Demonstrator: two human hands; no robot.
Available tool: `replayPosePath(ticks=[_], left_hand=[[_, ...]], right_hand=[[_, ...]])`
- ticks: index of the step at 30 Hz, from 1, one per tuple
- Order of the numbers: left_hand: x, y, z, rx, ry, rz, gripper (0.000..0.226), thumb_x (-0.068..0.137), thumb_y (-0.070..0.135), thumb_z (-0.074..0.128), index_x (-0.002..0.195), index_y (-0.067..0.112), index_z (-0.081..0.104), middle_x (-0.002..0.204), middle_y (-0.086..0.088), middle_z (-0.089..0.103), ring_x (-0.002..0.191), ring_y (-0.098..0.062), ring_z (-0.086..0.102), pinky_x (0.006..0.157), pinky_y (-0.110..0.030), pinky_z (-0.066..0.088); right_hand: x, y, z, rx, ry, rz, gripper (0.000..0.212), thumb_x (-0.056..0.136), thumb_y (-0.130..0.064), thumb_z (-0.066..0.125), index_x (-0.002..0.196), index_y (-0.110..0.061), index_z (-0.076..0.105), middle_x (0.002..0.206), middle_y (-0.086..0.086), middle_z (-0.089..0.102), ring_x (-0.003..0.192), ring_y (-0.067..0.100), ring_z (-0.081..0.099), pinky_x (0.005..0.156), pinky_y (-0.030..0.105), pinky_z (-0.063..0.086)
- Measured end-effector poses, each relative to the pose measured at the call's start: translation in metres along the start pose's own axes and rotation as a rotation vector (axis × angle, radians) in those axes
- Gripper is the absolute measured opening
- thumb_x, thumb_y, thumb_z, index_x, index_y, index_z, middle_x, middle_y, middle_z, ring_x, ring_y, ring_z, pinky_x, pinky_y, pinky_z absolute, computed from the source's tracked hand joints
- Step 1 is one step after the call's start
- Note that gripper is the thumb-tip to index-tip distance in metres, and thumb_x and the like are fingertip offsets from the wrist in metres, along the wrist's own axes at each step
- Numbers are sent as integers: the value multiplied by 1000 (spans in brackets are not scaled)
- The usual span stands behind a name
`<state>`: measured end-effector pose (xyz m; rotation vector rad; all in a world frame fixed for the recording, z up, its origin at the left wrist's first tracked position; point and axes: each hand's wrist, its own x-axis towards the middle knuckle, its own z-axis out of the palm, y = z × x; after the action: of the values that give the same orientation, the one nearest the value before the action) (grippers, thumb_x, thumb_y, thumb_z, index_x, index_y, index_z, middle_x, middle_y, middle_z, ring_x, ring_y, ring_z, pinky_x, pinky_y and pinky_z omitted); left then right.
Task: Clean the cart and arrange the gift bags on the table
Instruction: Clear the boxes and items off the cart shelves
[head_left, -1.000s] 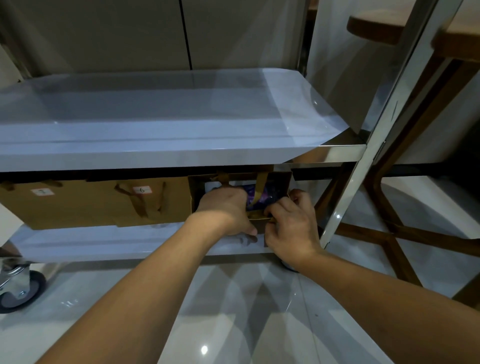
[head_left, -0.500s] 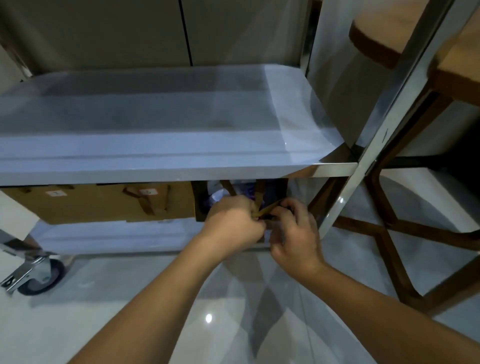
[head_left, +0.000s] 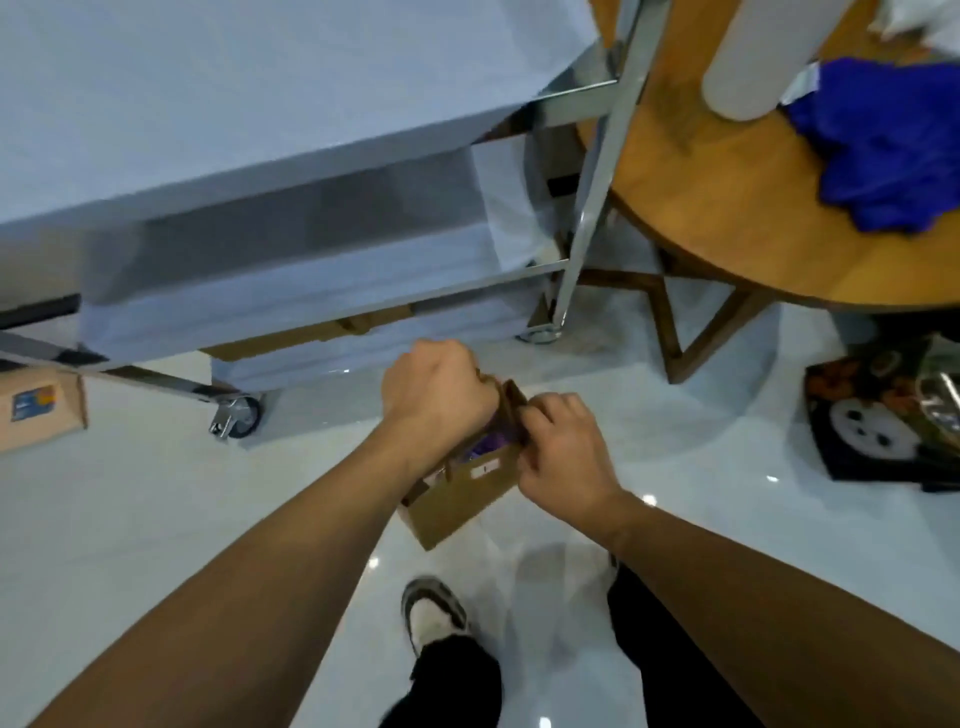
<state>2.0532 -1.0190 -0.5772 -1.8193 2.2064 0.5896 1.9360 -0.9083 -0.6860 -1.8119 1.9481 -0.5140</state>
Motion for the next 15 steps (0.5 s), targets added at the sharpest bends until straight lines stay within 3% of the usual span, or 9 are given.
replayPosePath(ticks=[2, 5, 7, 11, 13, 15], left_hand=[[-50, 10, -37, 85, 5, 58, 41, 95, 53, 56, 78, 18, 66, 78, -3, 58, 80, -27, 59, 66, -31, 44], [-122, 24, -88, 191, 49, 226, 37, 96, 47, 55, 92, 16, 74, 101, -6, 54, 99, -27, 48, 74, -35, 39], [-164, 40, -118, 224, 49, 376, 32, 95, 43, 57, 90, 17, 75, 105, -6, 51, 102, -26, 45, 77, -36, 36], [-228, 97, -175, 39, -125, 504, 36, 92, 31, 63, 61, 15, 53, 65, -2, 52, 65, -20, 51, 53, -30, 38], [-254, 133, -203, -31, -147, 589, 35, 91, 30, 65, 59, 17, 55, 58, -1, 50, 61, -19, 53, 52, -30, 40], [-284, 173, -230, -19, -105, 718, 43, 93, 32, 64, 55, 17, 51, 53, -1, 46, 56, -16, 47, 49, -30, 32]], right_hand=[[-34, -24, -37, 19, 4, 33, 19, 68, -15, 59, 85, -10, 66, 89, 8, 61, 84, 31, 54, 70, 40, 50], [-80, -57, -95, -13, 25, 109, 15, 70, -8, 64, 84, -11, 68, 92, 7, 65, 86, 32, 56, 72, 42, 52], [-111, -78, -131, -42, 72, 184, 15, 71, -6, 67, 85, -11, 69, 92, 6, 66, 88, 31, 57, 74, 42, 52], [-175, -119, -200, -44, 271, 319, 21, 75, -3, 69, 95, -11, 72, 97, 4, 68, 91, 29, 56, 77, 39, 52], [-204, -131, -237, -24, 465, 357, 29, 74, 3, 70, 100, -8, 73, 103, 5, 68, 94, 29, 56, 79, 37, 53], [-233, -138, -275, -28, 672, 445, 37, 76, 4, 70, 111, -10, 71, 116, 7, 65, 105, 27, 55, 89, 33, 49]])
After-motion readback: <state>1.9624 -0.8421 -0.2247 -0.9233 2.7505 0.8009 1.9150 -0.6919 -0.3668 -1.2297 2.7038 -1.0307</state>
